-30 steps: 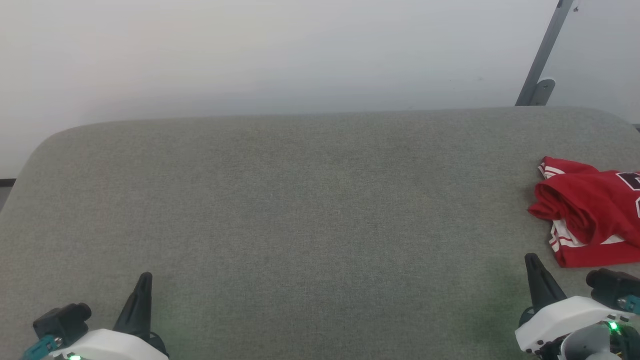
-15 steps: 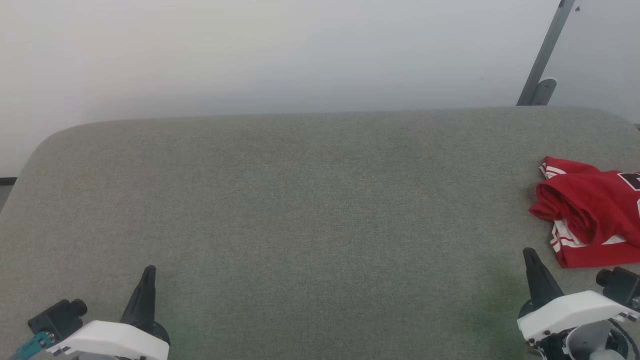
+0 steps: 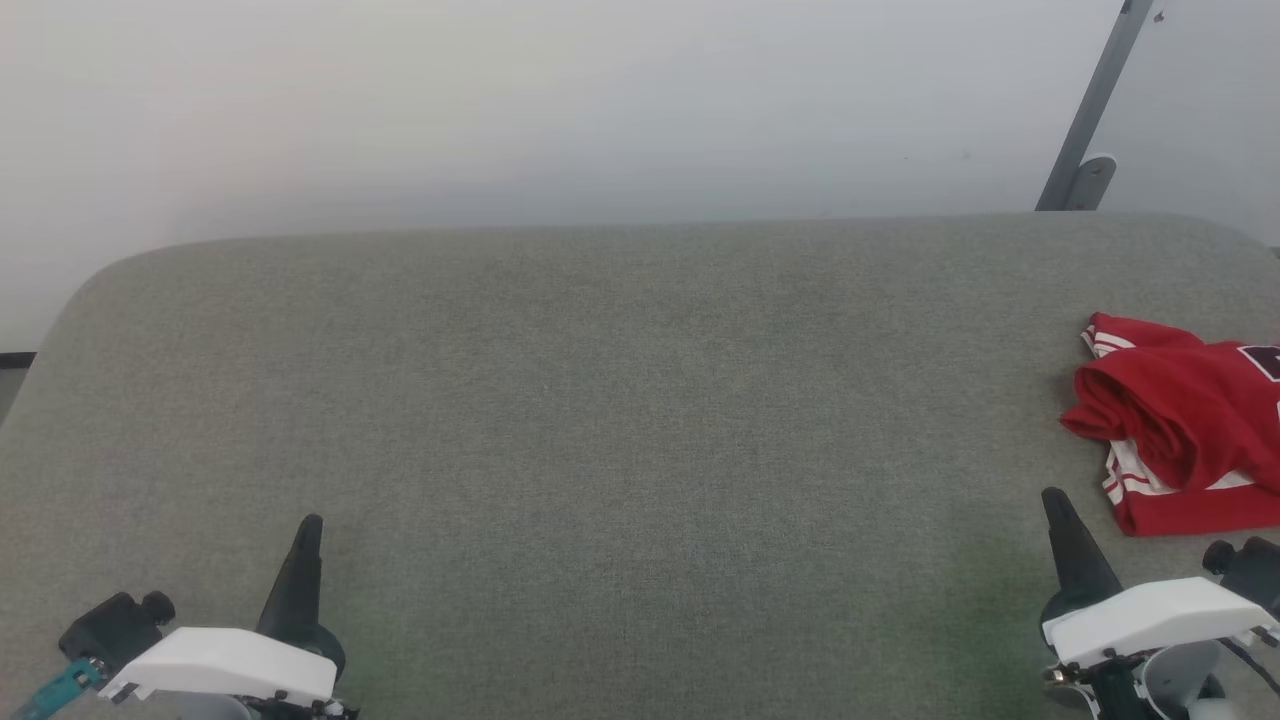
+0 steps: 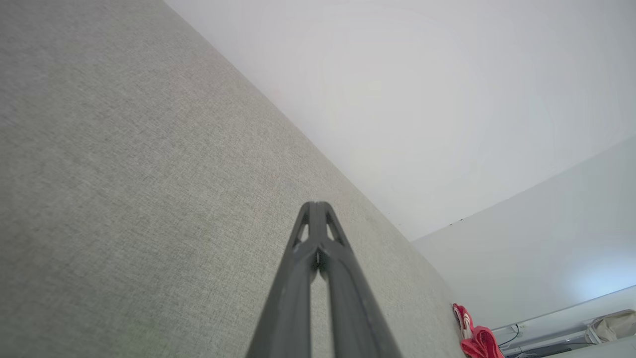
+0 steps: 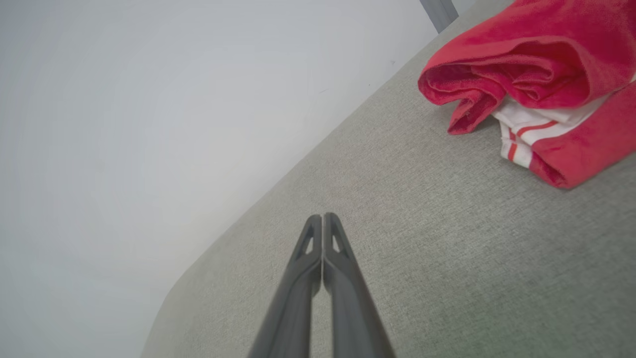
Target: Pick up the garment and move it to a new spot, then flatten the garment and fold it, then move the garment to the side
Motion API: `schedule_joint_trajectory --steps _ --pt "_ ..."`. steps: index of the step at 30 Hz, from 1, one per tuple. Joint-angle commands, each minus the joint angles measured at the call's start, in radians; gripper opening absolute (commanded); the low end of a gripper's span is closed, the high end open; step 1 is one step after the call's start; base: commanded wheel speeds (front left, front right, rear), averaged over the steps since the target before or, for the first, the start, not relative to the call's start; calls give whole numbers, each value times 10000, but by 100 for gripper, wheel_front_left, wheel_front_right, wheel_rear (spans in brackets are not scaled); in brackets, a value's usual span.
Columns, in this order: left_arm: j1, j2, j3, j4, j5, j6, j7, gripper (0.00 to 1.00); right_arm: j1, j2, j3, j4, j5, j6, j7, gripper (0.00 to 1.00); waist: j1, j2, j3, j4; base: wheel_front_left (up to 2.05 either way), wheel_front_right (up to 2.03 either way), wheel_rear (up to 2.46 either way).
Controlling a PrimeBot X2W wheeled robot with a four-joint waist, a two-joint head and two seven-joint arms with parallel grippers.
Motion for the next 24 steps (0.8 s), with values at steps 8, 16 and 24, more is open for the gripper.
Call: schedule_joint_trajectory --steps 8,16,24 --pt "-327 -142 204 -215 -860 -11 305 0 -291 52 -48 -221 1119 3 188 0 0 -1 10 15 0 0 0" --pt "-388 -321 308 -275 -1546 -13 552 0 -317 114 -67 -279 1994 3 339 0 0 -1 20 29 0 0 0" --pt "-441 -496 405 -327 -2179 -15 765 0 -328 171 -87 -331 2800 3 490 0 0 -1 30 43 0 0 0"
